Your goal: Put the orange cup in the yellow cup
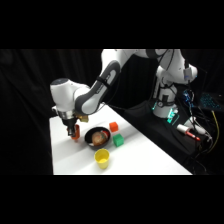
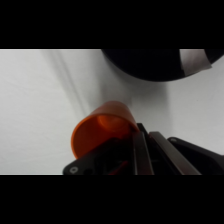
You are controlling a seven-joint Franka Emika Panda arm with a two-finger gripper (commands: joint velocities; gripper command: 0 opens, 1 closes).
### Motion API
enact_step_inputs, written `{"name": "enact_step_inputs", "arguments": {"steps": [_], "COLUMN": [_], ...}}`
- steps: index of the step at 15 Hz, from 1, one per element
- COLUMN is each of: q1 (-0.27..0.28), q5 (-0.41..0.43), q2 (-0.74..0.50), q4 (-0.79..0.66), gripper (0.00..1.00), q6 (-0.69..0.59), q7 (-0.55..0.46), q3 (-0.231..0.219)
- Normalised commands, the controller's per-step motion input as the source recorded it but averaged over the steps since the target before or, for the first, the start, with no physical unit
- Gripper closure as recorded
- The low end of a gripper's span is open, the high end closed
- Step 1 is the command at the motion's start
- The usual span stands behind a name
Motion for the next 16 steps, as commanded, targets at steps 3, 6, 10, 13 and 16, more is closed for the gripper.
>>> {"name": "enact_step_inputs", "arguments": {"steps": [3,6,10,13,16], "q1": [0.148,0.126,0.101,0.073,0.078], "q5": [-0.192,-0.172,-0.115,-0.059,-0.059], "q2": [-0.41,-0.38,-0.37,-0.38,-0.38], "q4": [-0.16,-0.17,-0.29,-0.38,-0.42], "gripper": [0.95,0.95,0.95,0.95,0.95], "q6": [-0.27,-0.30,-0.18,-0.06,0.00], "q7": [0.11,0.08,0.02,-0.02,-0.04], "q3": [-0.091,-0.014,0.097,0.140,0.128]}}
